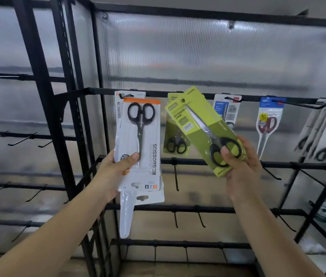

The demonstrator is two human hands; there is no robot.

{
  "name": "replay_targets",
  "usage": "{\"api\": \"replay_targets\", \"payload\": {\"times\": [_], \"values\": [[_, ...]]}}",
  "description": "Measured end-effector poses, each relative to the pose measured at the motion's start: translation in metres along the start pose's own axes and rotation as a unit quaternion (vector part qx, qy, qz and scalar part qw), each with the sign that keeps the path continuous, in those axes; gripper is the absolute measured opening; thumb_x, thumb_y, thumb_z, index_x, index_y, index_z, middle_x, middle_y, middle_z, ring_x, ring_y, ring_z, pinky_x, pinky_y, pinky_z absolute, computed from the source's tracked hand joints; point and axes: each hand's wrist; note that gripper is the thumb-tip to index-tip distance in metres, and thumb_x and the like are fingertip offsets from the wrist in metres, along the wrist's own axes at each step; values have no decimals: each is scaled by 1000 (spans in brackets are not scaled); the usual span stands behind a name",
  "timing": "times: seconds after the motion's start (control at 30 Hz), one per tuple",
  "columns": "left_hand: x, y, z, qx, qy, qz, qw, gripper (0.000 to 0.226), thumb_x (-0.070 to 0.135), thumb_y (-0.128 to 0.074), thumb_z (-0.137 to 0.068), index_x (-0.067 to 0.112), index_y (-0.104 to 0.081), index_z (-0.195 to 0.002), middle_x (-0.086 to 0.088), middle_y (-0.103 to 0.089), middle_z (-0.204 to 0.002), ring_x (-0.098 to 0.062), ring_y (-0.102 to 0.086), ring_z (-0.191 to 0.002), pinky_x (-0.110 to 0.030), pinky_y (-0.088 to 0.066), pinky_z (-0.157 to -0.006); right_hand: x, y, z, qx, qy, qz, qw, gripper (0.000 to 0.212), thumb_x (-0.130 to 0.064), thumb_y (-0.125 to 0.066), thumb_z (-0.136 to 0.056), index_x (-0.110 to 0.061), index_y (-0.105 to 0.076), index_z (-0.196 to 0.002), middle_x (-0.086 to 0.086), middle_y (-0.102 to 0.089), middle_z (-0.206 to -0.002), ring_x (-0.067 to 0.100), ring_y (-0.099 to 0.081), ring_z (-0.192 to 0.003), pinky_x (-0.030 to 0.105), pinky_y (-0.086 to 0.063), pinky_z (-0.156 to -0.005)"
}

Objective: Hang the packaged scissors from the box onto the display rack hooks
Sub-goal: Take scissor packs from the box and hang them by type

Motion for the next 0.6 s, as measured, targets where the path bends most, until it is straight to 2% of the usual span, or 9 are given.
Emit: {"api": "replay_targets", "payload": {"times": [0.07, 0.1, 0.17, 0.23, 0.3, 0.43, 0.5, 0.6], "values": [[-1, -4, 1, -2, -3, -7, 1000, 32, 22, -73, -64, 20, -66, -95, -2, -73, -85, -21, -70, -74, -33, -56, -56, 4, -7, 3, 33, -3, 1, 999, 52, 8, -63, -77, -6, -52, -126, 9, -63, -108, 25, -64, -95, 42, -58, -74], [-1, -5, 2, -2, -5, -11, 1000, 34, 23, -73, -63, 19, -65, -95, -3, -73, -87, -22, -69, -77, -35, -56, -59, 5, -10, 5, 45, -4, -2, 999, 54, 8, -64, -77, -7, -52, -128, 10, -63, -110, 25, -64, -96, 41, -58, -74], [-2, -7, 3, 4, -3, -12, 1000, 38, 24, -73, -62, 16, -64, -98, -8, -69, -92, -29, -63, -85, -43, -56, -74, 9, -13, 9, 62, 2, -6, 998, 54, 8, -65, -77, -7, -52, -127, 9, -63, -108, 23, -64, -94, 34, -59, -73], [-2, -7, 4, 5, 2, -6, 1000, 39, 24, -73, -62, 15, -63, -99, -12, -66, -95, -31, -57, -90, -47, -51, -82, 13, -13, 15, 71, 7, -4, 997, 52, 7, -65, -77, -8, -54, -125, 6, -64, -104, 21, -63, -92, 34, -58, -76], [-2, -7, 6, 1, 2, -5, 1000, 39, 24, -73, -62, 16, -63, -99, -11, -67, -95, -32, -58, -91, -43, -53, -79, 17, -14, 20, 77, 9, -5, 997, 49, 7, -65, -78, -10, -55, -123, 5, -64, -103, 20, -63, -92, 36, -56, -77], [0, -5, 9, -1, -3, -1, 1000, 35, 22, -71, -65, 17, -64, -99, -8, -70, -94, -31, -61, -90, -40, -55, -75, 22, -13, 19, 87, 1, -29, 996, 47, 3, -65, -80, -13, -56, -123, -3, -69, -95, 16, -66, -89, 34, -59, -71], [1, -4, 11, -2, -4, 1, 1000, 36, 21, -71, -66, 16, -63, -101, -8, -70, -94, -30, -63, -90, -39, -56, -72, 26, -12, 17, 94, -3, -41, 995, 41, 1, -66, -80, -23, -60, -113, -8, -72, -89, 12, -69, -85, 29, -58, -64], [1, -3, 12, 4, -2, 1, 1000, 39, 21, -72, -65, 16, -63, -102, -8, -71, -94, -30, -64, -90, -40, -57, -72, 34, -14, 14, 89, 0, 11, 996, 39, -5, -69, -80, -30, -60, -107, -7, -70, -96, 14, -68, -90, 30, -57, -66]]}}
Point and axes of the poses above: each hand's wrist, its own z-axis away from the middle knuckle, its own y-axis out of the back of the hand, x = y × z
